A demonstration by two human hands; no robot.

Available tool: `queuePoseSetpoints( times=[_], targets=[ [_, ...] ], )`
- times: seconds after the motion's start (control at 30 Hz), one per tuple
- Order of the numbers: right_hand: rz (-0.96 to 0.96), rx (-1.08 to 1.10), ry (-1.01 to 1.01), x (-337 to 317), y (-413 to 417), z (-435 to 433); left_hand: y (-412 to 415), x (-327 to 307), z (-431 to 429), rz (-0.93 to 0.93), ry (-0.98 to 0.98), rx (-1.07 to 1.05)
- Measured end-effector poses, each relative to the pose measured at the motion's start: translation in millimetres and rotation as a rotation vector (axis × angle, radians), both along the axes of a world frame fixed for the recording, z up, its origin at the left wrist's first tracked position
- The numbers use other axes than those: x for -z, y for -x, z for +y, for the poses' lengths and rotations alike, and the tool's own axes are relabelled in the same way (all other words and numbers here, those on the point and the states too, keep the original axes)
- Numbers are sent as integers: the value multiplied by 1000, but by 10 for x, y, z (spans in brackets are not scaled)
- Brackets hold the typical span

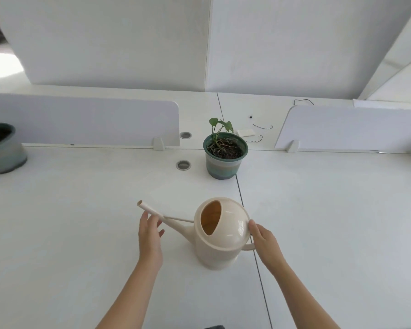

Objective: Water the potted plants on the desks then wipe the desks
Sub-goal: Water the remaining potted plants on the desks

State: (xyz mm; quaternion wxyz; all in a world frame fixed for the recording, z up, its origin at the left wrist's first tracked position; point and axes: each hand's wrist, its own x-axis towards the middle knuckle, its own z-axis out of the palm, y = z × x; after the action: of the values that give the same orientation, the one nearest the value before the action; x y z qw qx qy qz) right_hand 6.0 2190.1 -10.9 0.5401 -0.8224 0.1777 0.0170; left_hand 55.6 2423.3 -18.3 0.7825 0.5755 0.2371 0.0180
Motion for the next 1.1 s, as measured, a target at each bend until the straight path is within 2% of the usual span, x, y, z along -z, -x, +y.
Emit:
queuePoseSetpoints(
  times=[0.2, 0.47, 0.63, 0.83, 0.97, 1.1],
  targets=[
    [-9, 46, -14, 17, 20, 35, 42, 92, -19, -72, 103, 96],
    [15, 51, -22, -32, 13, 32, 13, 30, -47, -100, 296, 33],
    [36, -35, -25, -144, 2, 7, 35, -48, -130, -101, 302, -36],
    [-32, 8, -138, -187, 80, -18, 114, -217, -137, -127, 282, -60],
    [-74, -6, -200, -451, 141, 6, 317, -396, -69, -207, 262, -92],
    [-102, -119, -232, -771, 257, 27, 678, -615, 46, -268, 228, -163]
  ],
)
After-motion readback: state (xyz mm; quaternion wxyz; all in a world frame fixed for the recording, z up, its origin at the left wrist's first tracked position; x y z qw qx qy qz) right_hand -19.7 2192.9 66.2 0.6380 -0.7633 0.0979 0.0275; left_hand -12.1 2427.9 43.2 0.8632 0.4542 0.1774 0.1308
